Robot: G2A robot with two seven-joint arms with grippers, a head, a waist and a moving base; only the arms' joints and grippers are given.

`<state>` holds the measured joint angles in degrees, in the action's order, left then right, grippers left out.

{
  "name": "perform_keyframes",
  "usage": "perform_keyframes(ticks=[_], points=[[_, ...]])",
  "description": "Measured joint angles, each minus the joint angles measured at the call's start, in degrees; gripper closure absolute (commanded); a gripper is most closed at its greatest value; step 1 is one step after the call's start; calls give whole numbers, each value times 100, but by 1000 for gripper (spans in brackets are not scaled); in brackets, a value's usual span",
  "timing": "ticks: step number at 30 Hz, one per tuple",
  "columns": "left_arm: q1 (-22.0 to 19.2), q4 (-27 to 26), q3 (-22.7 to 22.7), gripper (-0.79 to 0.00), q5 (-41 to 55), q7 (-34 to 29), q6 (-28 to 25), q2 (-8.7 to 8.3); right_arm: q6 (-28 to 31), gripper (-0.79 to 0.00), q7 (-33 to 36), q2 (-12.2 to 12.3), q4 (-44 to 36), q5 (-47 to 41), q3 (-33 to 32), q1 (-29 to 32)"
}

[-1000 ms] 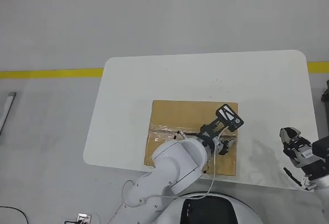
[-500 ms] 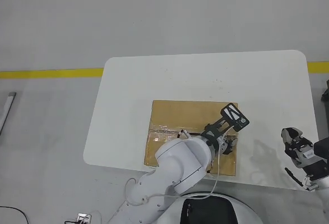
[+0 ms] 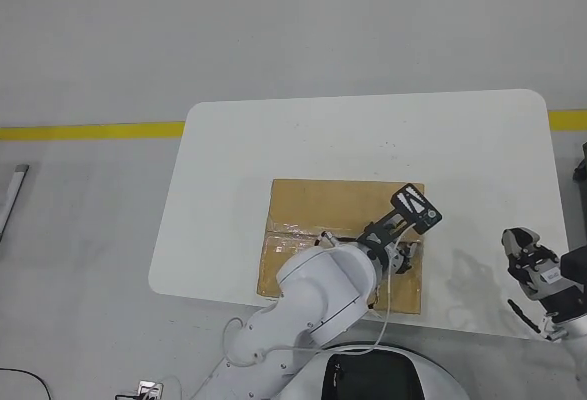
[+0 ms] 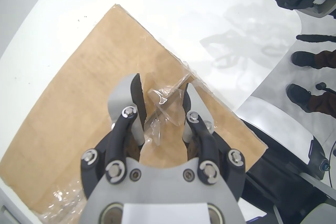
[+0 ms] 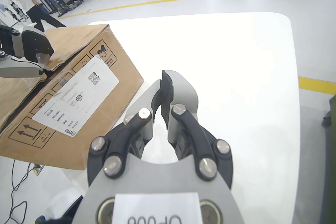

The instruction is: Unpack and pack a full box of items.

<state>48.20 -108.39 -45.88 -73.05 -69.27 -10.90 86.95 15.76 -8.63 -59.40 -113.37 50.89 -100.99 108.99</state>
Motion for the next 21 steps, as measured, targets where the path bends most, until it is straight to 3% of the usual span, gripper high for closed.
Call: perform_keyframes(ticks=[3,5,16,21], points=[[32,-46,-26,-46,-7,-38,19,-2,17,0,14,-15,-1,20,-5,0],[59,-80,-37,-3,-7,-72,24,-5,35,0,14,-25,2,24,-9,-7],[152,-300,-69,0,-320,-144,24,-22,219,0,-18,-74,-11,-15,16,-171],[197,-429,-192,0,-576,23,-53,-48,431,0,-289,-112,-59,-447,3,-303]])
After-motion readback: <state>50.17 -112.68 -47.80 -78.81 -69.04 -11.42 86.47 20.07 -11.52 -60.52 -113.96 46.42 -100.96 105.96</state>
